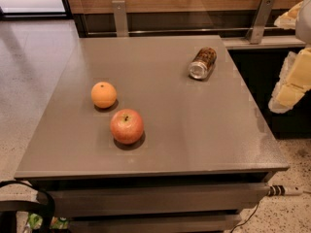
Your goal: Place orange can upright
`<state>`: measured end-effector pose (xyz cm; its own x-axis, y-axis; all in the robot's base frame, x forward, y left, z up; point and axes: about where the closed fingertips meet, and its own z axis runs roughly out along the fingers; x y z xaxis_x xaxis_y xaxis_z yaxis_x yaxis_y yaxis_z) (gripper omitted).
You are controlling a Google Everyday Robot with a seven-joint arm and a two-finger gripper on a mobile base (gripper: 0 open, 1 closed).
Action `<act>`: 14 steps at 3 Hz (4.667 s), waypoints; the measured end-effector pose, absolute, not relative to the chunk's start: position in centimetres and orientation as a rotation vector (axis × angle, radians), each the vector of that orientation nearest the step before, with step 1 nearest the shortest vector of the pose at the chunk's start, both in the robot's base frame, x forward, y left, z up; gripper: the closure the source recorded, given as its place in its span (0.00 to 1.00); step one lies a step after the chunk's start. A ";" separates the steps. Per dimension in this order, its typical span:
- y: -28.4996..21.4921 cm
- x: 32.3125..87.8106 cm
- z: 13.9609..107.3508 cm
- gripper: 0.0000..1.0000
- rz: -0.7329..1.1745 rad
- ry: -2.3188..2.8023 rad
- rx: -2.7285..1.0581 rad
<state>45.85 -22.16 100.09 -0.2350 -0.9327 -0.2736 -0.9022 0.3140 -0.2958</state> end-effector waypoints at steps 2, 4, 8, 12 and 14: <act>-25.0 52.7 101.3 0.00 0.160 2.330 -1.252; -23.5 56.2 101.7 0.00 0.279 2.522 -0.764; -22.2 59.2 102.4 0.00 0.373 2.601 -0.321; -19.2 66.1 97.9 0.00 0.105 2.816 0.379; -19.3 68.7 94.7 0.00 0.217 2.836 0.456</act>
Offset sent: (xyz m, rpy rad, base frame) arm 0.1050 -0.0477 0.0183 0.4247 0.1737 -0.4627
